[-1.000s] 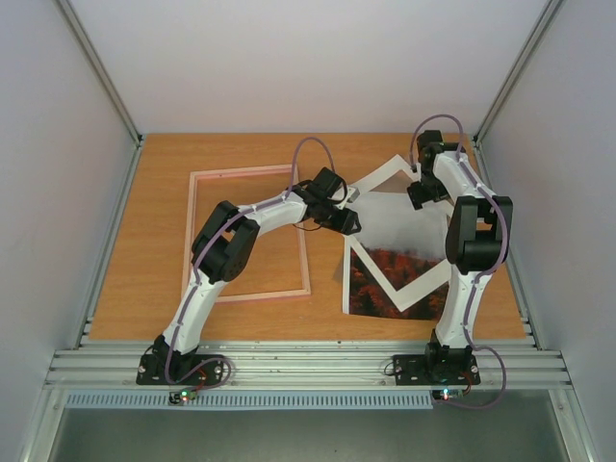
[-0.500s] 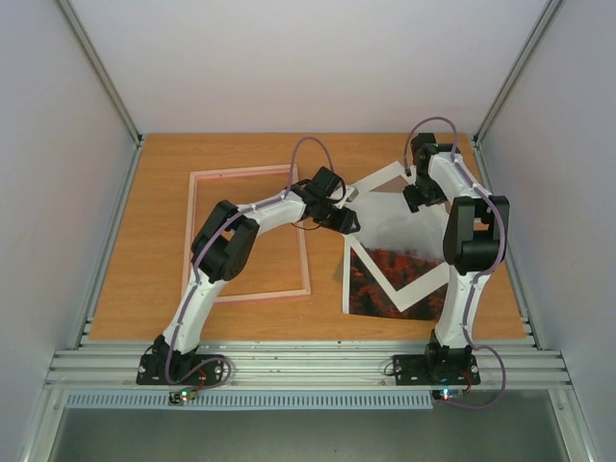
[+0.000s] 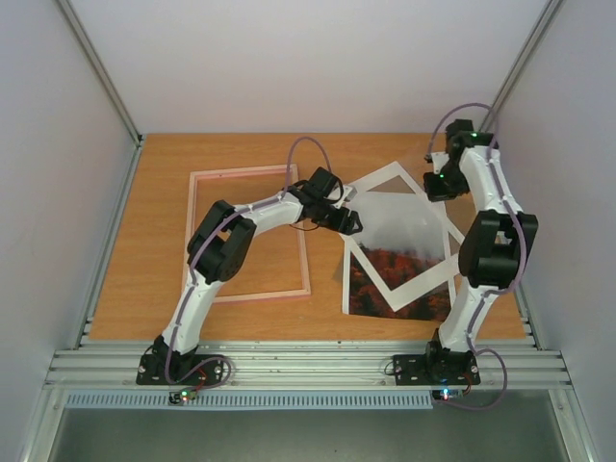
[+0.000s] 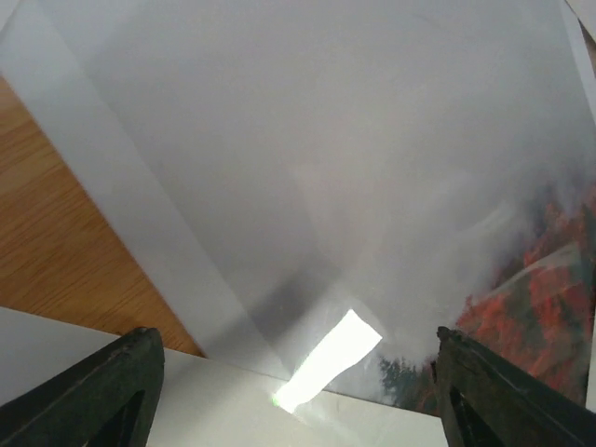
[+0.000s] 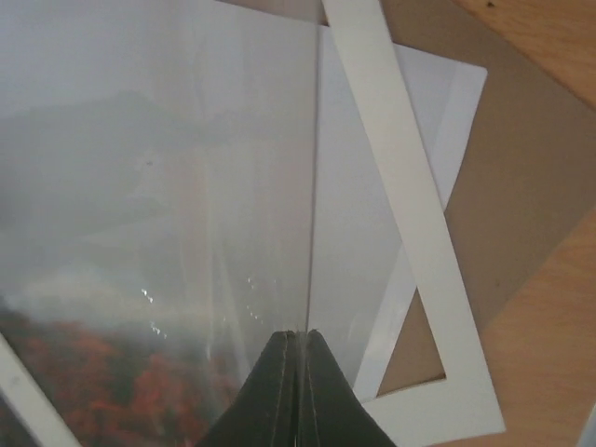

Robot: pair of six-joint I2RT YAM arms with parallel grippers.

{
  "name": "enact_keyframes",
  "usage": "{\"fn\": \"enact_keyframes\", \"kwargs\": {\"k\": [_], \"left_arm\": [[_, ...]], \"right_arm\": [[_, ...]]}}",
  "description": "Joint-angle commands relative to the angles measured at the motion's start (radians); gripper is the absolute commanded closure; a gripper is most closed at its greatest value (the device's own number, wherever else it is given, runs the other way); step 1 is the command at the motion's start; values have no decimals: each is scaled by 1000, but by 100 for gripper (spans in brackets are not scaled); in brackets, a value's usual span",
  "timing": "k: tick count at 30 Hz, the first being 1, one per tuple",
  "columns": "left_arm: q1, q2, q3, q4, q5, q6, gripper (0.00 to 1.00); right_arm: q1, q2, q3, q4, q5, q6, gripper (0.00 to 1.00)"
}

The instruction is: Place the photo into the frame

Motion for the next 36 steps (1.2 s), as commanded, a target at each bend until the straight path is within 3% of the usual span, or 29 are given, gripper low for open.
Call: {"fn": "enact_keyframes", "kwargs": {"k": [1, 5, 11, 15, 22, 28, 36], "left_arm": [[26, -37, -68, -48, -70, -37, 15], [37, -141, -85, -37, -84, -50, 1], [76, -318, -114, -62, -101, -21, 1], [140, -400, -127, -105, -14, 2, 1], [285, -582, -245, -32, 222, 17, 1], [349, -742, -305, 11, 344, -8, 1], [348, -844, -370, 121, 303, -98, 1]], "right_arm": [[-93, -74, 51, -106, -225, -19, 99], [-180, -145, 78, -149, -454, -67, 99], [-211, -273, 88, -182, -734, -161, 99], [-211, -365, 102, -164, -897, -170, 99], [-209, -458, 146, -129, -1196, -187, 99], [-195, -477, 155, 70, -1364, 51, 99], [-138, -501, 102, 451, -1477, 434, 99]]}}
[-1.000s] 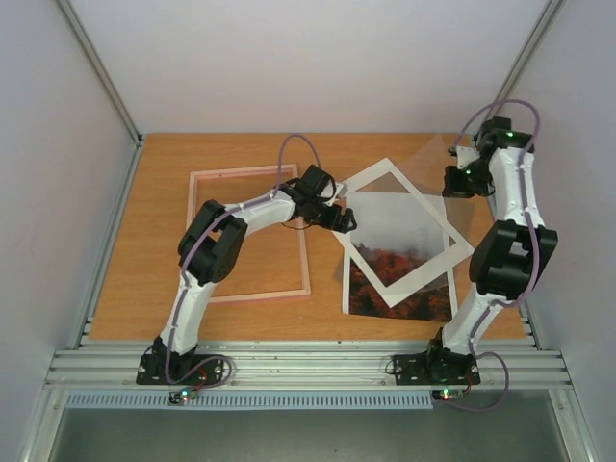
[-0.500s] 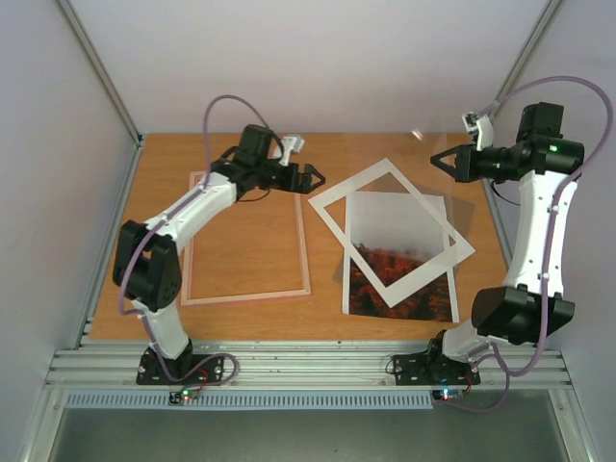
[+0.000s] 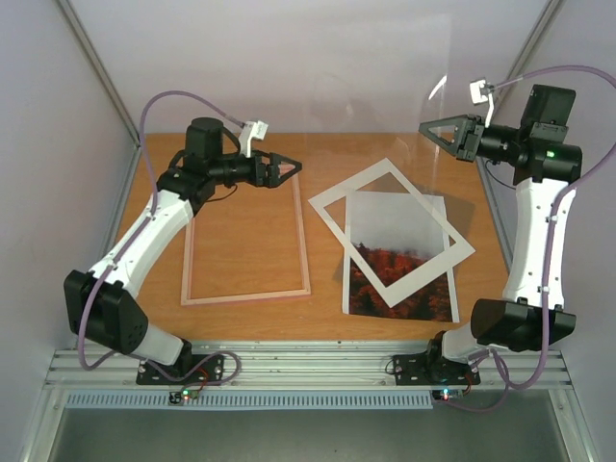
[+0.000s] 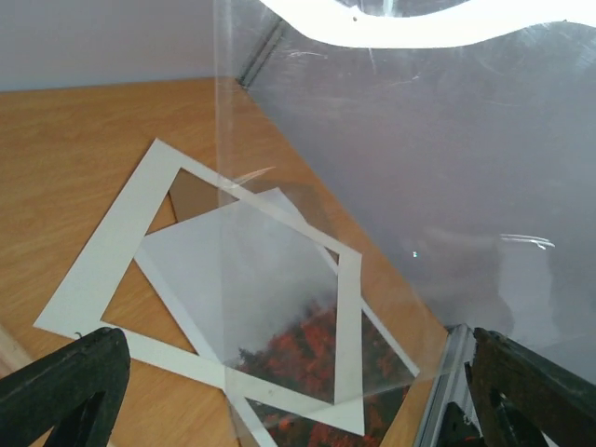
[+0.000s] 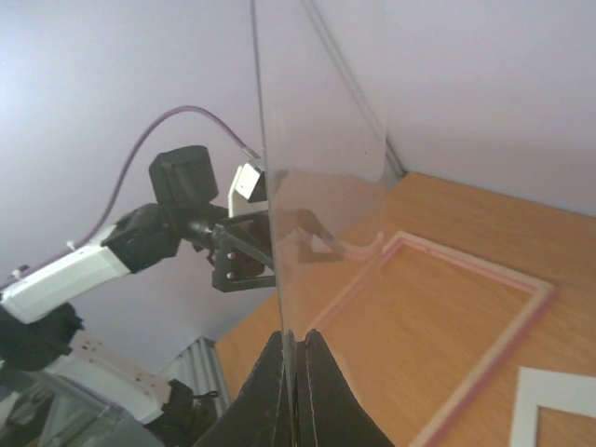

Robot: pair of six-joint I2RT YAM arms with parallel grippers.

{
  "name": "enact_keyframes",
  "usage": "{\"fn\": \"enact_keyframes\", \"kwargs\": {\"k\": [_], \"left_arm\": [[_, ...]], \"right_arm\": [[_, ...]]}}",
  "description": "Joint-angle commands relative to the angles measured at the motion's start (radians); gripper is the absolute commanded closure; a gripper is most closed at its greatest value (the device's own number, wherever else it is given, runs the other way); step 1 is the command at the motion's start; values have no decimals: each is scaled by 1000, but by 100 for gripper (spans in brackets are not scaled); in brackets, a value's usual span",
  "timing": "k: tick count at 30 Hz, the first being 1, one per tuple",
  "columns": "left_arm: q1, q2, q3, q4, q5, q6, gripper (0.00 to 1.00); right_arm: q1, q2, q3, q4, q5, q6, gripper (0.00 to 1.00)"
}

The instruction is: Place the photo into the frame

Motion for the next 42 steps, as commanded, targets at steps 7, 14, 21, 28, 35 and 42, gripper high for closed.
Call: {"fn": "enact_keyframes", "kwargs": {"k": [7, 14, 21, 28, 35, 42], "left_arm": [[23, -9, -32, 174, 15, -182, 3], [34, -19, -16, 301, 109, -310, 19], [96, -89, -64, 244, 165, -343, 62], [171, -187, -134, -50, 148, -188, 100], [266, -189, -143, -503, -63, 146, 100], [346, -180, -264, -530, -203, 261, 100]], "right_arm": [[77, -45, -69, 495, -121, 496, 99], [142, -53, -110, 543, -105, 592, 99], [161, 2, -150, 440, -31, 542, 99], [311, 78, -213, 326, 96, 418, 99], [425, 250, -232, 282, 257, 395, 97], [543, 407, -267, 339, 352, 364, 96]]}}
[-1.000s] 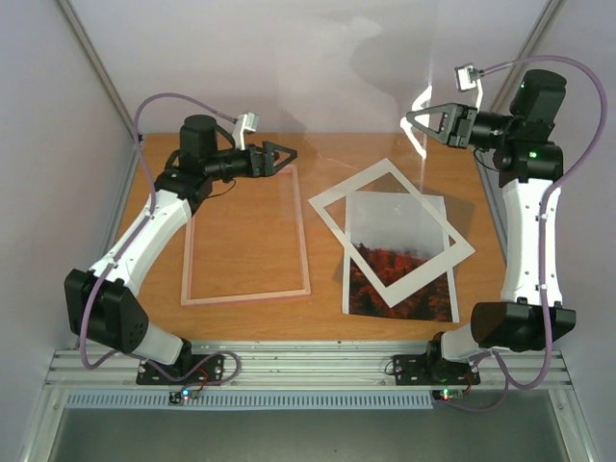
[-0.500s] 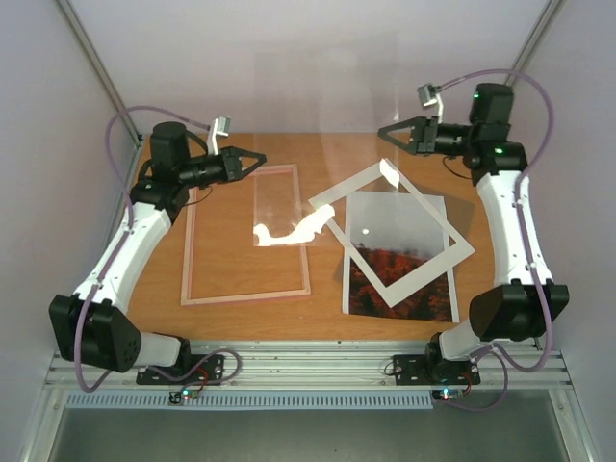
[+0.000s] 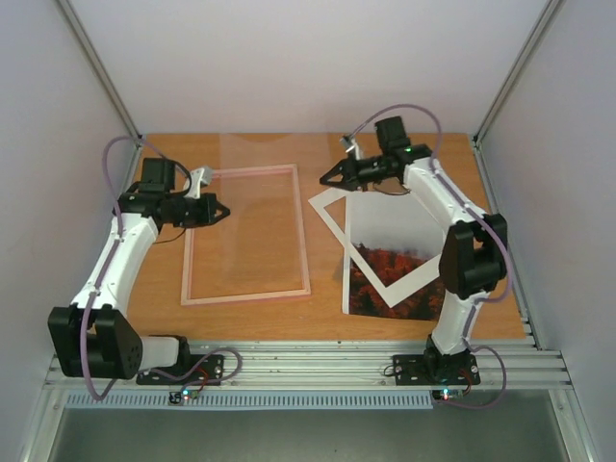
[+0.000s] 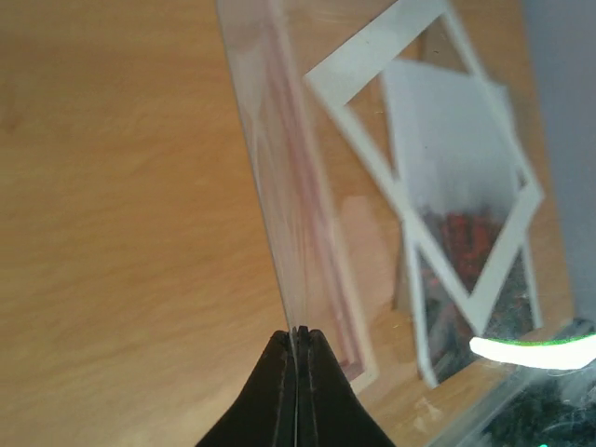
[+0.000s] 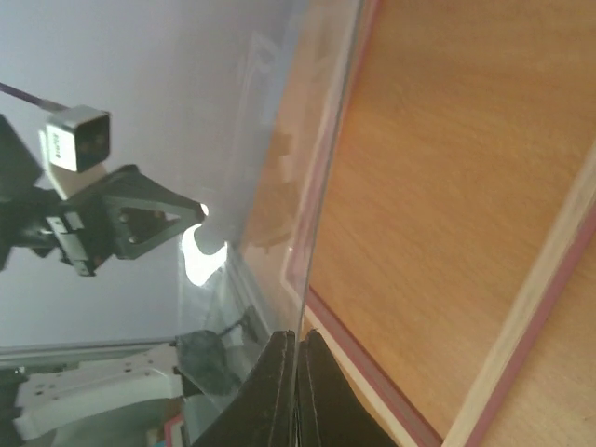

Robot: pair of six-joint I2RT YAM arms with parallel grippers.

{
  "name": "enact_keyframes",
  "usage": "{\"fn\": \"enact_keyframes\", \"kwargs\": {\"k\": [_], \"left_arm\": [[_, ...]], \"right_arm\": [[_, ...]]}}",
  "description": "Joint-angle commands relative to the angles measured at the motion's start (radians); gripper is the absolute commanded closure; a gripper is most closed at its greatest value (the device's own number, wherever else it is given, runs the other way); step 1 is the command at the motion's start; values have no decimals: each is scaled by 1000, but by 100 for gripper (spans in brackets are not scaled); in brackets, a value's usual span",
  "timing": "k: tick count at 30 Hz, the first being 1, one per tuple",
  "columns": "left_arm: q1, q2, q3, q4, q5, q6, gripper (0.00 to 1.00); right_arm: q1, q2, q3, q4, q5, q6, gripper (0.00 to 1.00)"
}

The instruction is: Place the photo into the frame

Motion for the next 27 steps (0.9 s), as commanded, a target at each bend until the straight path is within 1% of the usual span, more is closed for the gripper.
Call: {"fn": "enact_keyframes", "kwargs": {"k": [1, 6, 10, 15, 18, 21, 27], "left_arm": [[60, 21, -60, -62, -109, 134, 100], [116, 103, -100, -12, -155, 160, 99], [152, 167, -78, 16, -162, 165, 100], [172, 227, -52, 25, -199, 241, 100], [190, 256, -55, 34, -218, 257, 100], [195, 280, -66, 54, -216, 261, 99], [195, 330, -74, 86, -150, 266, 99]], "right_arm": [[68, 68, -35, 48, 74, -38, 96], [123, 208, 7, 105, 104, -36, 96], [173, 312, 61, 149, 107, -12, 97], [228, 440, 165, 204, 138, 39, 99], [249, 501, 213, 220, 176, 36, 99], [253, 532, 207, 229, 230, 32, 99], [252, 517, 86, 249, 316, 4, 99]]}}
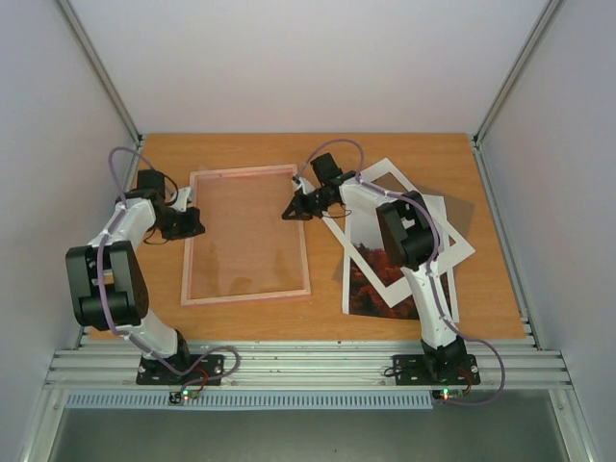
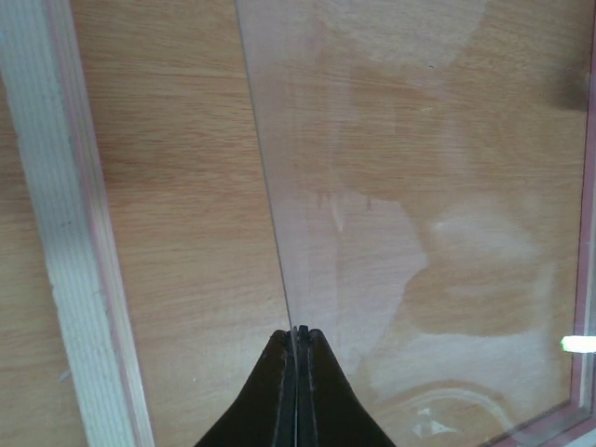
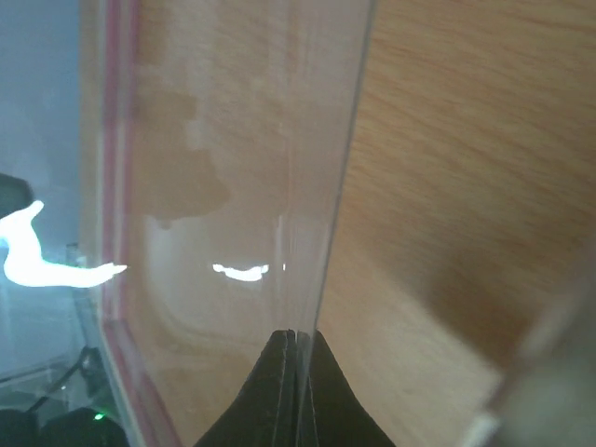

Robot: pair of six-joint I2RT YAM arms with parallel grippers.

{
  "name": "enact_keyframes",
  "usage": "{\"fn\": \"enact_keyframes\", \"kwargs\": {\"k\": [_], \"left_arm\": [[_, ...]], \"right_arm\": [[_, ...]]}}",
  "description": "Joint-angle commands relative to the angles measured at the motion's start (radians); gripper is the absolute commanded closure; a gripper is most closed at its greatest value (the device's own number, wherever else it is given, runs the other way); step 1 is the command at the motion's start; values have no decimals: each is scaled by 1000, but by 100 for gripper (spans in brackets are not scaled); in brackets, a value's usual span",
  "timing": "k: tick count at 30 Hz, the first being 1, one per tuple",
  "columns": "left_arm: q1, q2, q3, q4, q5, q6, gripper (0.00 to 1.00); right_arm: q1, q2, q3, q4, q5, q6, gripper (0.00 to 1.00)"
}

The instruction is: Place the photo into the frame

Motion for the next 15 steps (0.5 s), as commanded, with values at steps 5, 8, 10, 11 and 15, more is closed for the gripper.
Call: {"fn": "enact_keyframes", "kwargs": {"k": [5, 8, 10, 11, 15], "left_arm": [[0, 13, -44, 44, 99, 54, 100], [-5, -28, -102, 39, 125, 55, 99], [-7, -60, -137, 35, 130, 55, 100], [-10, -77, -154, 34, 132, 56, 100], [-28, -144, -184, 58, 138, 63, 100]], "right_arm": [[-1, -78, -197, 17, 99, -64, 99], [-10, -135, -291, 21, 102, -77, 99], [-16, -176, -358, 23, 105, -88, 99], [-21, -198, -383, 27, 108, -92, 99], [-35, -314, -484, 49, 78, -104, 99]]}}
